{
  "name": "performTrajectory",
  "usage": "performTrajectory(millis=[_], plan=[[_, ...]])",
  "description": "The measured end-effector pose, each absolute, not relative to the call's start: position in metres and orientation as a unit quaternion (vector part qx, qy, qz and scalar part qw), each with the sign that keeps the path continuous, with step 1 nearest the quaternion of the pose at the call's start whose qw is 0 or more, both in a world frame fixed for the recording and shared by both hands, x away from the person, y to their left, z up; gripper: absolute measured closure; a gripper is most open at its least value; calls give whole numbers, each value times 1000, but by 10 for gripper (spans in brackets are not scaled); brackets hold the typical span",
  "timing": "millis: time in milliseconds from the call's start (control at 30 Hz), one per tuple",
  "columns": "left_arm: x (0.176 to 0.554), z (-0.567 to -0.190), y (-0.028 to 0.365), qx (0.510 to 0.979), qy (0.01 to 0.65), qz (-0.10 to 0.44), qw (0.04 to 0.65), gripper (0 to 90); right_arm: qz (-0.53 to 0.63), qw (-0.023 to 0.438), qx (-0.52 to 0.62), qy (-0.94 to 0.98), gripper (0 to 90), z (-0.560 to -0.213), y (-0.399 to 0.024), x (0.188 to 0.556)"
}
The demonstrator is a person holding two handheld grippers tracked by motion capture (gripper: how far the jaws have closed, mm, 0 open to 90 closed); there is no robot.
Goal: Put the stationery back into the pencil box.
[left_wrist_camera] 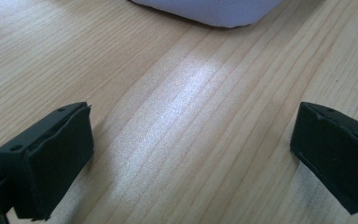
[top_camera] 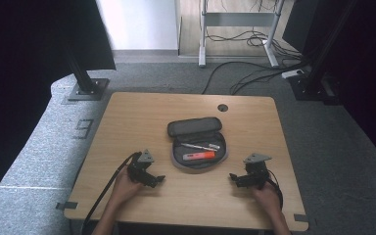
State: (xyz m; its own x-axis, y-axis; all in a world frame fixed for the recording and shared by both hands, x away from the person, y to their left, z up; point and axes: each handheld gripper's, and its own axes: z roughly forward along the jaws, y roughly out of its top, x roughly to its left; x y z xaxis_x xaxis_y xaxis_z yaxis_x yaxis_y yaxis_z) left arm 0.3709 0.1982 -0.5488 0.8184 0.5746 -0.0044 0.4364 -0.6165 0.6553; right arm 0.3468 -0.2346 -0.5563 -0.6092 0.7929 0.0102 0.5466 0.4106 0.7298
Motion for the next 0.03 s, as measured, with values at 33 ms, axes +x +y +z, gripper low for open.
performTrajectory(millis=[33], plan=[[371, -549, 198, 893, 283, 103, 334, 0, 359, 172, 407, 822, 61, -556, -235, 347]])
